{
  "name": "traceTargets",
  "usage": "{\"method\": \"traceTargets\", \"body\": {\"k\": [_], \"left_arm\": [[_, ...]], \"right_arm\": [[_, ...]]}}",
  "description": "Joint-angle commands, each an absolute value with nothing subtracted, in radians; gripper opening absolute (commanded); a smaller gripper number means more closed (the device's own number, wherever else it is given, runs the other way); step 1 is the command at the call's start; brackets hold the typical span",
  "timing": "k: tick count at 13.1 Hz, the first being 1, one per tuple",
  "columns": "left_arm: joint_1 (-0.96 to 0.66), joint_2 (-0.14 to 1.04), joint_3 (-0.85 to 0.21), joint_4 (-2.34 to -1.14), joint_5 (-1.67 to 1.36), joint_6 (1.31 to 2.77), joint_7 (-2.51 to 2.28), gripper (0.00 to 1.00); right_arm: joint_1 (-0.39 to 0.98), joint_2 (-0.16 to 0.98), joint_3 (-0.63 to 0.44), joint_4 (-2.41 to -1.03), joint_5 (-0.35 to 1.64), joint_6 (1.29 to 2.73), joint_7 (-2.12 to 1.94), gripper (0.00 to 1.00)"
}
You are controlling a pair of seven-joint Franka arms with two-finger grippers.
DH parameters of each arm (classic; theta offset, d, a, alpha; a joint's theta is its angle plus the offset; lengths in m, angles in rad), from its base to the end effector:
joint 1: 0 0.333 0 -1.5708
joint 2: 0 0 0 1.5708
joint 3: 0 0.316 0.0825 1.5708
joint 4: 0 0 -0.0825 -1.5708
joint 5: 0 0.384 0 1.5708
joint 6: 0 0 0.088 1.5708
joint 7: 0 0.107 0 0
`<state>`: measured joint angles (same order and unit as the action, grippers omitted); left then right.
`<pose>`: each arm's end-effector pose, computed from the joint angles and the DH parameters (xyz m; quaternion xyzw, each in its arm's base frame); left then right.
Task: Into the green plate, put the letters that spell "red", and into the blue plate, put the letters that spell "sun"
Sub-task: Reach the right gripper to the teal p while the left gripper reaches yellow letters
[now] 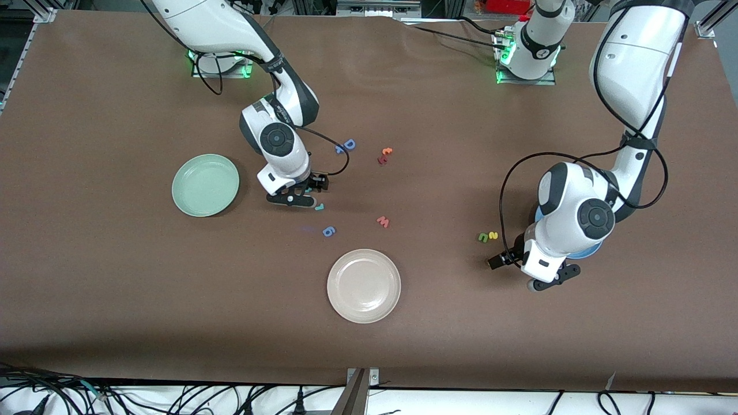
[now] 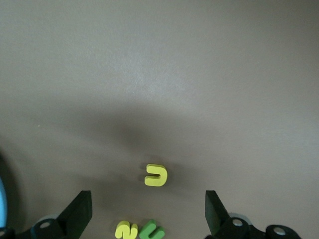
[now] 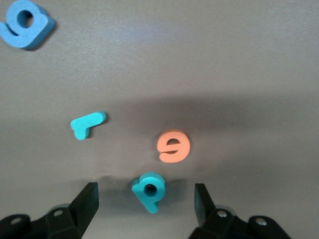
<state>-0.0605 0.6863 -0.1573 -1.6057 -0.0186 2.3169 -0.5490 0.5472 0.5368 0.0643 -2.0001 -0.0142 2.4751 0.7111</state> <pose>0.6847 -0.1369 0.2336 0.9803 0.1887 -0.0061 0.0583 0.4915 0.3442 0.1818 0.9983 -0.0481 -0.0315 0.0089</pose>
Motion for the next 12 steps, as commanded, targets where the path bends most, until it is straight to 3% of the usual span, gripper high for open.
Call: {"method": "traceTargets", "body": {"k": [1, 5, 7, 11, 12], "left_arm": [[-0.077, 0.716, -0.156, -1.577, 0.028, 2.318, -0.564, 1.0], [-0.097, 0.745, -0.153, -1.574, 0.132, 2.318, -0.592, 1.0], [-0.13, 0.762, -0.15, -1.572, 0.211, 2.318, -0.662, 1.0], [-0.133, 0.782, -0.153, -1.571, 0.319, 2.318, -0.778, 0.99], [-0.133, 0.784, -0.153, -1.571, 0.321, 2.318, -0.778, 0.99]], "right_arm": [[0.558, 0.552, 0.06, -2.011, -0.023, 2.503, 0.73, 0.76], [0.558, 0.554, 0.058, -2.01, -0.026, 2.508, 0.729, 0.66], [0.568, 0.554, 0.058, -2.008, -0.026, 2.514, 0.729, 0.55], [0.568, 0.554, 0.057, -2.005, -0.028, 2.51, 0.726, 0.14], [0.566, 0.552, 0.057, -2.005, -0.028, 2.507, 0.723, 0.11]]}}
